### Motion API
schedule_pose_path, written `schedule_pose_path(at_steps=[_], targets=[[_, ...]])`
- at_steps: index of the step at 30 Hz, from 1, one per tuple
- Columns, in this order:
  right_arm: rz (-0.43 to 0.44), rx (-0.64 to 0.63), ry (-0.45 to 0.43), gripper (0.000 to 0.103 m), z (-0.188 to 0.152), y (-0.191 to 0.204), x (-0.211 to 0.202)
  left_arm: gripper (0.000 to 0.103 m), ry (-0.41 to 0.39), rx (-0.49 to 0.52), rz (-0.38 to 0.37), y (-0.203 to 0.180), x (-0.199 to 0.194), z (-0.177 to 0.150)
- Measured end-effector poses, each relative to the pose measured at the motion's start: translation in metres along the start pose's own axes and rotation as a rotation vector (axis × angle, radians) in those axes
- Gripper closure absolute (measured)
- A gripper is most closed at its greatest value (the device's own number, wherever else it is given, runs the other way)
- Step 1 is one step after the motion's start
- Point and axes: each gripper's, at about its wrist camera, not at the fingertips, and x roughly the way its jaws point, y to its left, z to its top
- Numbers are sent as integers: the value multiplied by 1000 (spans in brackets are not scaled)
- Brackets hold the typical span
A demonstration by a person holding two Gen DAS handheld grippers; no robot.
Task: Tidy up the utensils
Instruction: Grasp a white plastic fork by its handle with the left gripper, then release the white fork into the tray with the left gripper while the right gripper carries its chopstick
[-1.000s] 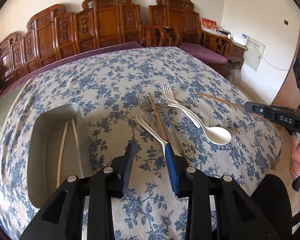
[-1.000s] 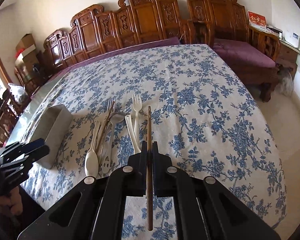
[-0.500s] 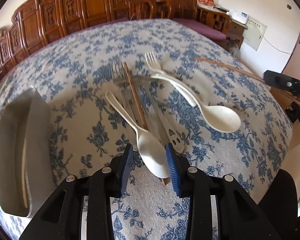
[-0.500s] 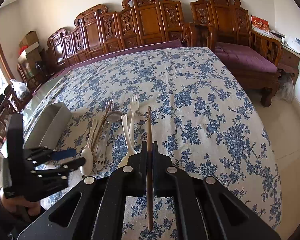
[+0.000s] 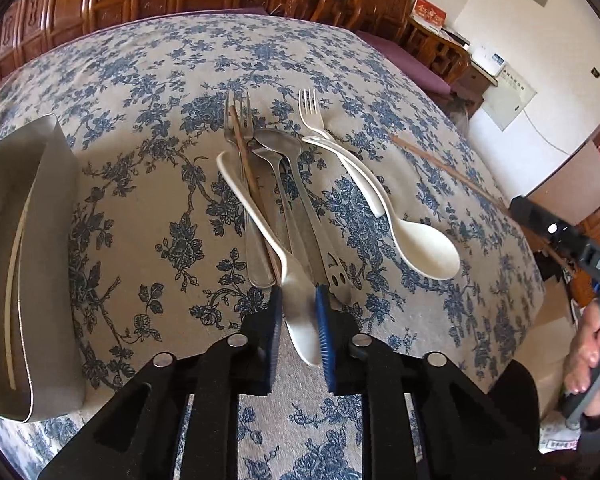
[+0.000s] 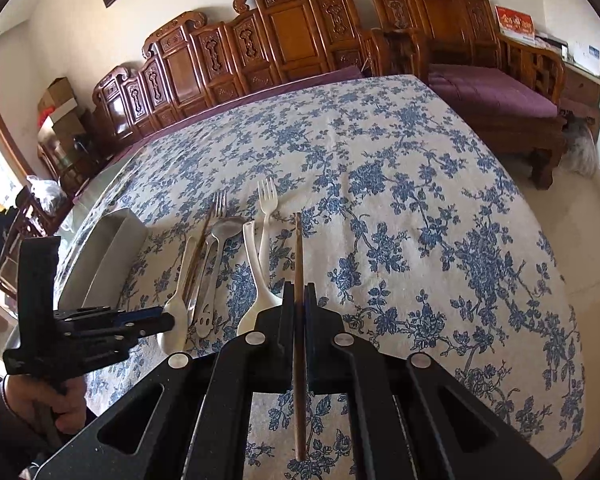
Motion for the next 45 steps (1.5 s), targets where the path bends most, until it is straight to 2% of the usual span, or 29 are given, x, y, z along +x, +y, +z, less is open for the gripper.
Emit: schedule_pose_path(at_steps=[3,5,6,12,22,29,33,39,45], targets=[[7,10,10,97,-2,-1,2,93,8,7,4,-2,-1,3],[15,19,14,97,-3,-2,3,101,17,10,11,-3,-3,4],[18,21,16,97,-4,-3,3,102,20,11,15,-3,-4,4],[37,28,29,97,-6,-2,6,102,22,18,44,-3,-18,6],[74,-11,6,97,-6,22,-5,102,-39,112,112,-7,-77,16],[102,-34,-23,97,7,53,-15,102,-57,133,151,15,-120,17],[124,-57,-21,97,26,72,-18,102,-69,158,194,31,-137,17],[139,-127,-22,97,49,101,-17,102,-94,88,189,63,-154,16],[155,-176,-7,97,54,133,-4,102,-85,44,213,94,-150,12]])
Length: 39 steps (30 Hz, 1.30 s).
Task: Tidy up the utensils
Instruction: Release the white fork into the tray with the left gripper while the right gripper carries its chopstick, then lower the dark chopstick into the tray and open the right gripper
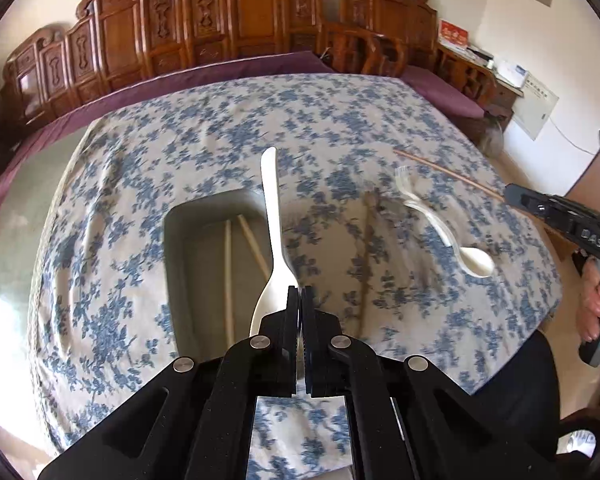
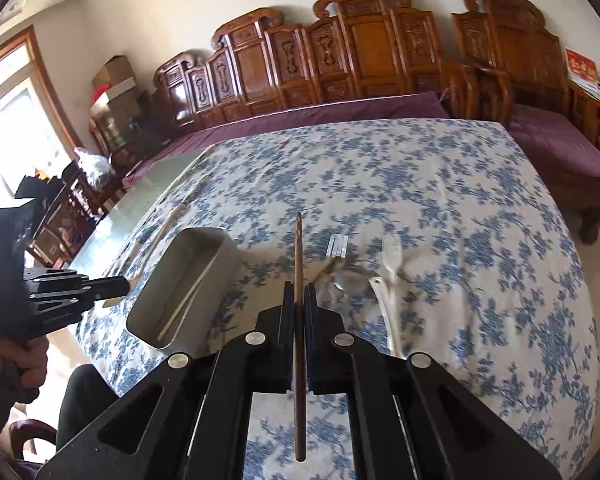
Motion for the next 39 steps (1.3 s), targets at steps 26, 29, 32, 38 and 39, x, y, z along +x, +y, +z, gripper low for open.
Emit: schedule_pose_path(at_steps=[26,29,32,38,39], targets=[[61,-120,119,97,1,87,77,102,123,-146,13,71,77,-21],[68,-127,123,97,4,94,82,102,131,-150,10,73,81,-21],[74,-135,127,97,7,102,88,102,129,-155,8,74,80,-20],[87,-154,131,97,9,118,98,94,78,-163,-2,77,54,-16],[87,-157,132,97,10,120,100,94,69,-163,0,78,49,-14]])
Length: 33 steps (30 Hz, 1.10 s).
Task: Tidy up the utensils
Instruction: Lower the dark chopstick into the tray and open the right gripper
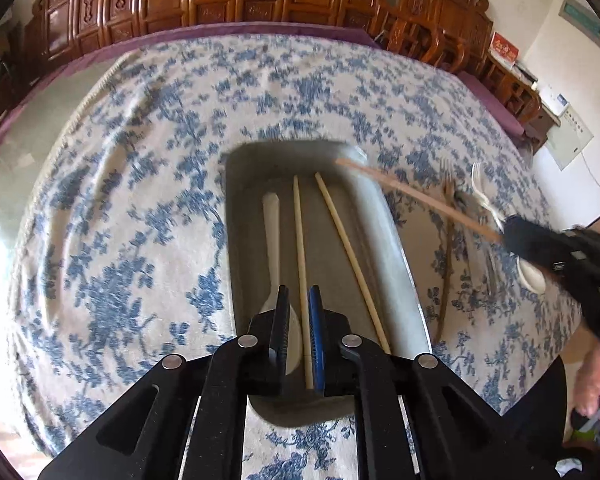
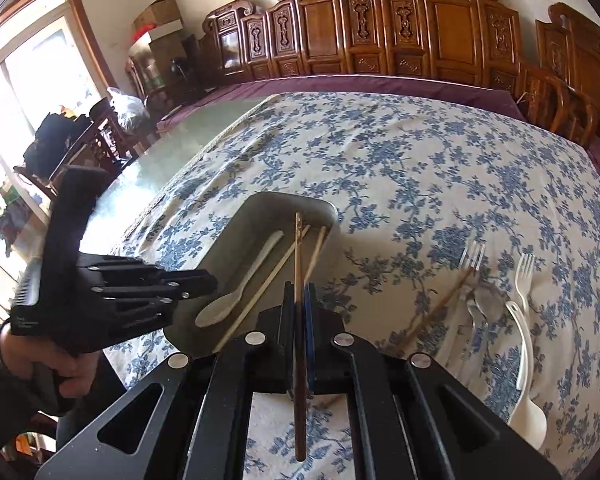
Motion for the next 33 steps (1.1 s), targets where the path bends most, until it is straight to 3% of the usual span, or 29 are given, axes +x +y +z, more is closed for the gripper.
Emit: schedule_pose_path(at_steps=[10,23,33], targets=[[-15,-21,25,97,6,24,36,94,-74,-26,46,24,-43,1],[-90,43,59,97,4,26,79,94,-80,-45,91,44,-56,-10],[-60,106,111,97,-7,29,101,94,-100,-54,104,47,-68,-14]])
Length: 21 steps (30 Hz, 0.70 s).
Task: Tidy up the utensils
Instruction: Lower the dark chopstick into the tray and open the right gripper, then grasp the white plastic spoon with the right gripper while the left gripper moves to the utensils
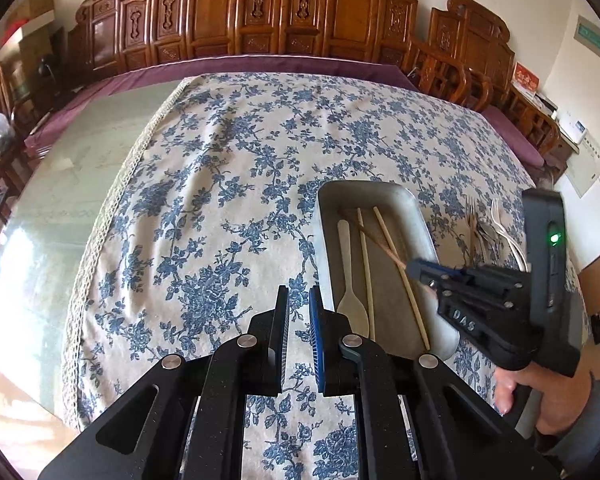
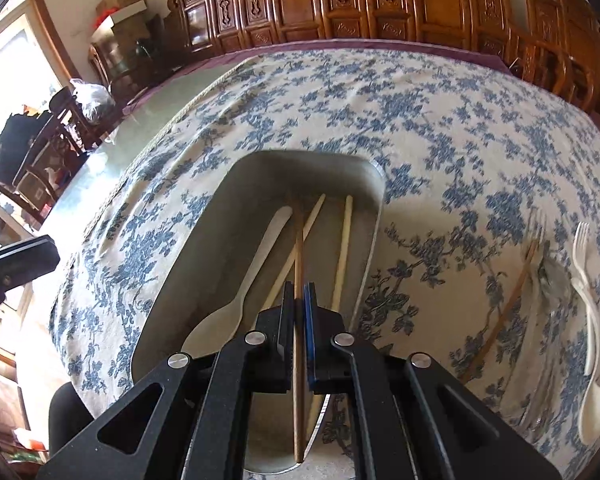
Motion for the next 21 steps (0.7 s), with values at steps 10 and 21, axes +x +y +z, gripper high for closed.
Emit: schedule_pose_path(at_steps=[10,21], targets=[[101,44,29,95,-3,-3,3,94,-8,-10,8,1,-4,2],[72,-14,-102,94,-6,-37,-74,78,-20,23,-25,-30,-2,3]])
